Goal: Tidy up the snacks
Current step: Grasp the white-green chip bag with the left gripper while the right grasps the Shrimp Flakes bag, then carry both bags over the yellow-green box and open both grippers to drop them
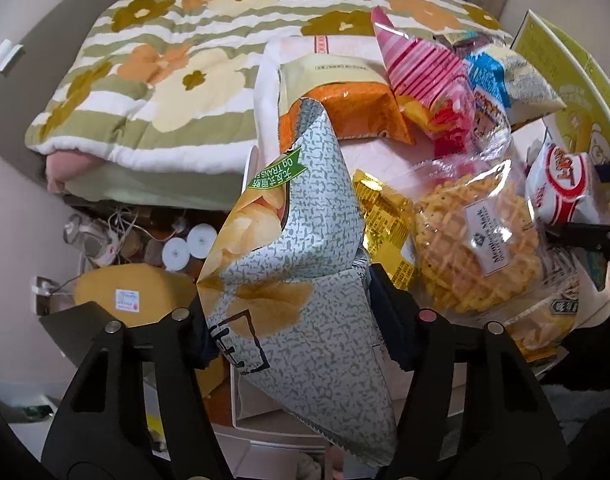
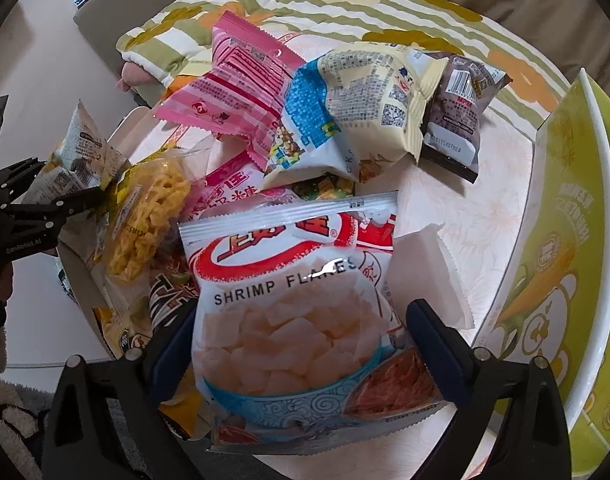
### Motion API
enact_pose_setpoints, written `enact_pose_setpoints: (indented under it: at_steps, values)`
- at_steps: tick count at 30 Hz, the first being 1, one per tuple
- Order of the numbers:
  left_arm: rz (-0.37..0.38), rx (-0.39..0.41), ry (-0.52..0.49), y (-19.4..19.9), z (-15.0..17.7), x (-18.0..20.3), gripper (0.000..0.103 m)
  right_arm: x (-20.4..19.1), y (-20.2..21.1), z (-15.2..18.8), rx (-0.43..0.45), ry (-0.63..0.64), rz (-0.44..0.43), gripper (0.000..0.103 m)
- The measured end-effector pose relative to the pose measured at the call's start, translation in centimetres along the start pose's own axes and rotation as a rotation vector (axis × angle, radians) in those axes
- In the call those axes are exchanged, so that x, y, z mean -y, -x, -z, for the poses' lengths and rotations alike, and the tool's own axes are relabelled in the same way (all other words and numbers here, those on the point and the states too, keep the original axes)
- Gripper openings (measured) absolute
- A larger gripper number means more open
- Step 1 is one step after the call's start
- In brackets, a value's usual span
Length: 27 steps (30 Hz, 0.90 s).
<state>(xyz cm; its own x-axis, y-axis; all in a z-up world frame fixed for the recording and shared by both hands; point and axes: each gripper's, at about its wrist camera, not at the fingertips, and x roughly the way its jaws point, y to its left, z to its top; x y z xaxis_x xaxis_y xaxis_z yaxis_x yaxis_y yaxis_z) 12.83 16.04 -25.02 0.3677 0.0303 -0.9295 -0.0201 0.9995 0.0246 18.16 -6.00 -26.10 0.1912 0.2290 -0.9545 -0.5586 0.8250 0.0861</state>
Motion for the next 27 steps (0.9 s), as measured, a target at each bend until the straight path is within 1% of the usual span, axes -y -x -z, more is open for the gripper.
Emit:
enact_pose_setpoints:
  at_steps: [1, 4, 8, 12, 15, 18, 21, 24, 27]
  values:
    - [0.005, 0.002, 0.006, 0.2, 0.0, 0.0, 0.058, 0.0, 0.1, 0.0, 0.0, -0.002, -0.003, 0.088]
    - [0.015, 0.008, 0.023, 0.6, 0.0, -0.1, 0.057, 0.0, 0.5, 0.3, 0.013, -0.016, -0.012, 0.083]
    - [0.016, 0.027, 0.018, 1.8, -0.3, -0.2, 0.057, -0.1, 1.8, 0.6, 0.046, -0.031, -0.012, 0.082]
    - [0.011, 0.067, 0.019, 3.8, -0.9, 0.1, 0.057, 0.1, 3.7, 0.6, 0.093, -0.059, -0.017, 0.081]
    - [-0.001, 0.101, 0.017, 5.5, -1.6, 0.3, 0.057, 0.3, 5.4, 0.7, 0.14, -0.082, -0.025, 0.08]
    - [-0.009, 0.144, 0.016, 7.5, -2.7, 1.0, 0.057, 0.4, 7.7, 0.6, 0.205, -0.094, -0.048, 0.079]
    - [-0.011, 0.193, 0.013, 9.4, -4.0, 2.4, 0.057, 0.9, 10.0, 0.8, 0.265, -0.093, -0.065, 0.077]
    - [-0.022, 0.247, 0.0, 11.3, -5.3, 4.7, 0.057, 1.8, 12.0, 1.1, 0.311, -0.085, -0.091, 0.077]
    - [-0.024, 0.288, -0.003, 12.7, -6.6, 7.6, 0.057, 3.2, 13.9, 1.6, 0.355, -0.067, -0.096, 0.077]
